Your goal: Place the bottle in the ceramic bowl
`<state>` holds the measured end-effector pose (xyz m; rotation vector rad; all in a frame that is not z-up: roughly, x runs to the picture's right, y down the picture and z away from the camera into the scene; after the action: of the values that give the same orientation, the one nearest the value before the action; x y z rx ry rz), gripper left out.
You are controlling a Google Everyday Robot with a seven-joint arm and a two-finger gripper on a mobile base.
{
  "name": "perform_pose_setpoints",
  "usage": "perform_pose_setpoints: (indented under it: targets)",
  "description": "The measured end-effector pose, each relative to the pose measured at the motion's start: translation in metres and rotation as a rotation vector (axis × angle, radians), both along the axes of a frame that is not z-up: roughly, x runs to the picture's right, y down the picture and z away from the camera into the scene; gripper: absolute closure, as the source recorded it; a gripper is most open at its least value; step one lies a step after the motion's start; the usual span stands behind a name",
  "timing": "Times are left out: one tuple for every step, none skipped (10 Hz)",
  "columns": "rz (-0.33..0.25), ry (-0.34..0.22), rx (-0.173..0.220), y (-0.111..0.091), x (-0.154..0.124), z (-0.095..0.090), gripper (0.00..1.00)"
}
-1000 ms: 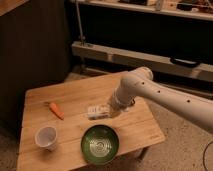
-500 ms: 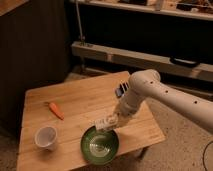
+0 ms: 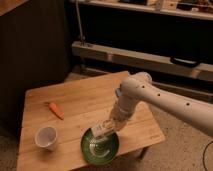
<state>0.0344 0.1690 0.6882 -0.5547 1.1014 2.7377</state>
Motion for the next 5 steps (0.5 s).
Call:
perform_pose_setpoints:
  targets:
    - [0.000,0.003,0.002,0.004,-0.005,-0.002,1.00]
    - [-0.005,0.011,-0.001,0.010,-0.010,-0.001,1.00]
    - [-0.011,0.017,-0.008,0.016,-0.014,0.002,1.00]
    - [-0.019,0.030,-0.019,0.027,-0.017,0.010,0.98]
    - [-0.021,0.045,-0.027,0.035,-0.016,0.015,0.90]
